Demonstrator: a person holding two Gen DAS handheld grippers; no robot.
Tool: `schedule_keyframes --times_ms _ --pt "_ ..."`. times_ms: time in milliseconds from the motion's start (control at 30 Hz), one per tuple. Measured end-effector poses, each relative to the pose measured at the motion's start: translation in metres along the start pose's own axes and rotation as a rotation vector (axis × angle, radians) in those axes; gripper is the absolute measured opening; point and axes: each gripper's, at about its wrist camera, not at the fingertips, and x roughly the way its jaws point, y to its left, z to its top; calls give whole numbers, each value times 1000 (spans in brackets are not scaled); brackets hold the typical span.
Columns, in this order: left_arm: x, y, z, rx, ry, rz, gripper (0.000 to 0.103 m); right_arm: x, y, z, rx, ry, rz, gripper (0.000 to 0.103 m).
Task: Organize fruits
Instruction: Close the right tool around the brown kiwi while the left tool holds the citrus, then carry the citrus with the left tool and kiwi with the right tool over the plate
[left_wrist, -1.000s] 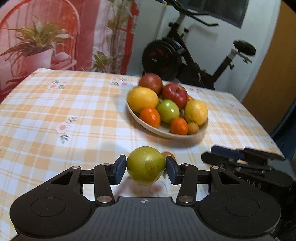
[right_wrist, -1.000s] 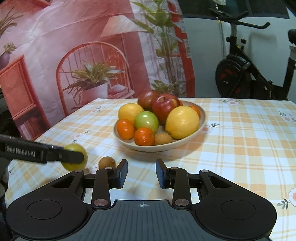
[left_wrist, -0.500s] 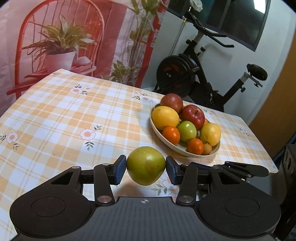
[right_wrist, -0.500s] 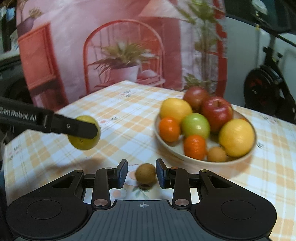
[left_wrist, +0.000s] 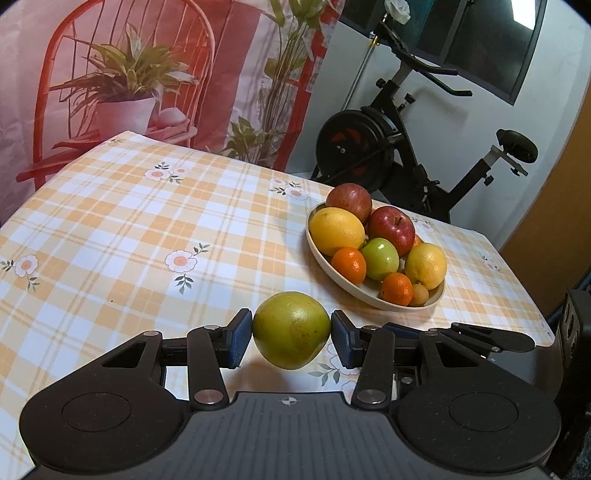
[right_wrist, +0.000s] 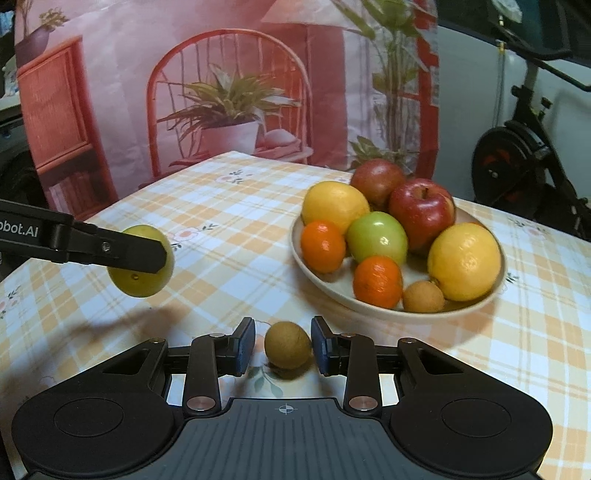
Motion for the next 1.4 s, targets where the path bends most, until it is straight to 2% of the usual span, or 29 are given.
schedule_keyframes --times_ms 200,733,833,967,1200,1400 --pt "2 -1 -3 5 13 2 49 -3 -8 -5 39 -4 -9 30" --pt "3 -6 -8 28 27 2 49 5 3 -2 -12 9 -40 30" --pt "3 -6 -8 26 26 2 49 5 1 -3 -8 9 -37 24" --pt "4 -6 -8 28 28 3 49 3 -1 -4 5 5 -30 24" --pt "4 -8 -7 43 25 11 49 -8 -8 -7 40 -58 -23 24" --pt "-3 -14 9 72 -10 22 49 -19 -18 -7 94 -115 -11 24"
